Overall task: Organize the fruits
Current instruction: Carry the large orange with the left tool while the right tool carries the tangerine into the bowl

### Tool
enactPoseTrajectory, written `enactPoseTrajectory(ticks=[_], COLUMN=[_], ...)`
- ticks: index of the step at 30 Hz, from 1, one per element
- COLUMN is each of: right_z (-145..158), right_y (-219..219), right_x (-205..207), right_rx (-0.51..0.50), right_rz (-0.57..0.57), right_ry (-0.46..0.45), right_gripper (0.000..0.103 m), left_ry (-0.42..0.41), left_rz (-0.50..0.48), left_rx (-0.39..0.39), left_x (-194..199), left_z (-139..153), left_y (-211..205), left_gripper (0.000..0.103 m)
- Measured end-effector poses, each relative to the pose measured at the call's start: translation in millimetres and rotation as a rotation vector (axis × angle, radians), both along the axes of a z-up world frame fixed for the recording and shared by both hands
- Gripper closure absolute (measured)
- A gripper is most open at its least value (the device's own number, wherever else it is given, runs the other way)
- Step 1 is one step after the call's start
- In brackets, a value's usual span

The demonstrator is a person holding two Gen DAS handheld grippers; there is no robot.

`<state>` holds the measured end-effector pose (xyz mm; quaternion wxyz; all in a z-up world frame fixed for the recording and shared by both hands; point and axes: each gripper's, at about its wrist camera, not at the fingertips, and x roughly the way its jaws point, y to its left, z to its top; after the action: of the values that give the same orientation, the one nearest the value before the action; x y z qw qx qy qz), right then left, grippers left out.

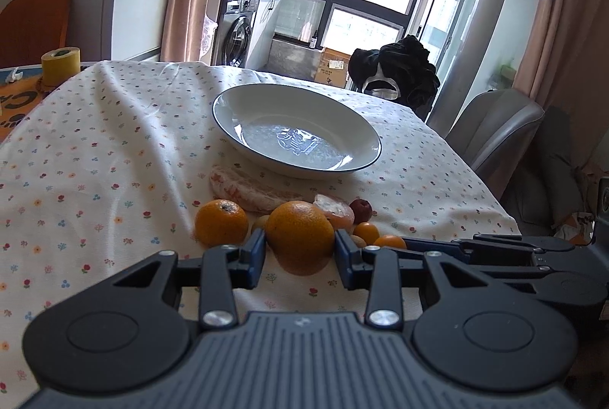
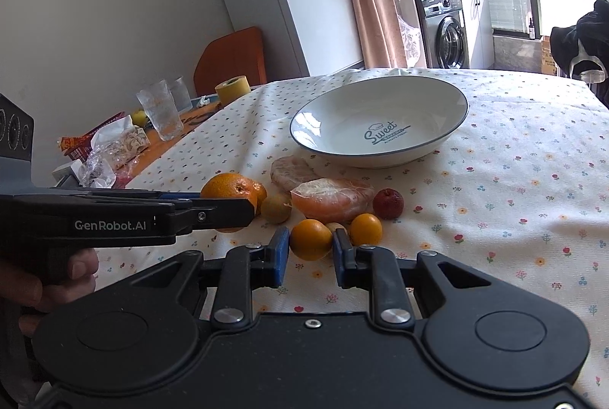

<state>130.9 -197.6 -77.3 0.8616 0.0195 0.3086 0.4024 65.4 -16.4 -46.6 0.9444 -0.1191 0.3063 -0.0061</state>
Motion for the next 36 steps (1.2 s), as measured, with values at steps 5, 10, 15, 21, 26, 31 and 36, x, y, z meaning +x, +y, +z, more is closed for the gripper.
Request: enactPoseTrajectory(ticks=[5, 10, 15, 21, 26, 31, 36], right_z=[3.6, 9.2, 14.1, 18.7, 19.7, 19.6, 20.5], right_y=[4.0, 8.0, 9.8, 12.3, 12.4, 14.0, 19.4], right_x=[1.2, 3.9, 9.1, 21.5, 36.2, 54.4, 75.3], right_rx=[-0.005, -0.005, -0.013, -0.008, 0.005, 0.013, 0.017], right_rz=[-0.004, -0.009, -0.010, -0.011, -0.020, -0.030, -0.037], right_ry=[-0.008, -0.026, -0.054, -0.069, -0.066, -0.065, -0.066], right_gripper=[0.080, 0.080, 0.080, 0.080, 0.080, 0.080, 0.080], left_ry=[-0.006, -0.015, -0.021, -0.031, -0.031, -0.027, -0.023], left_rz=[0.000, -0.001, 0.005, 0.014, 0.012, 0.013, 0.023], left_rx=[-0.007, -0.004, 0.005, 0.025, 0.043, 0.062, 0.069], left_x=[-4.7, -7.2, -4.3, 5.8, 20.1, 37.1, 56.5], left_z=[0.9, 3.6, 6.9, 13.2, 16.8, 18.0, 18.3], left_y=[5.4, 7.7, 11.2, 15.1, 16.7, 17.2, 22.7], left_gripper=[0.066, 0.066, 0.066, 0.066, 0.066, 0.066, 0.066])
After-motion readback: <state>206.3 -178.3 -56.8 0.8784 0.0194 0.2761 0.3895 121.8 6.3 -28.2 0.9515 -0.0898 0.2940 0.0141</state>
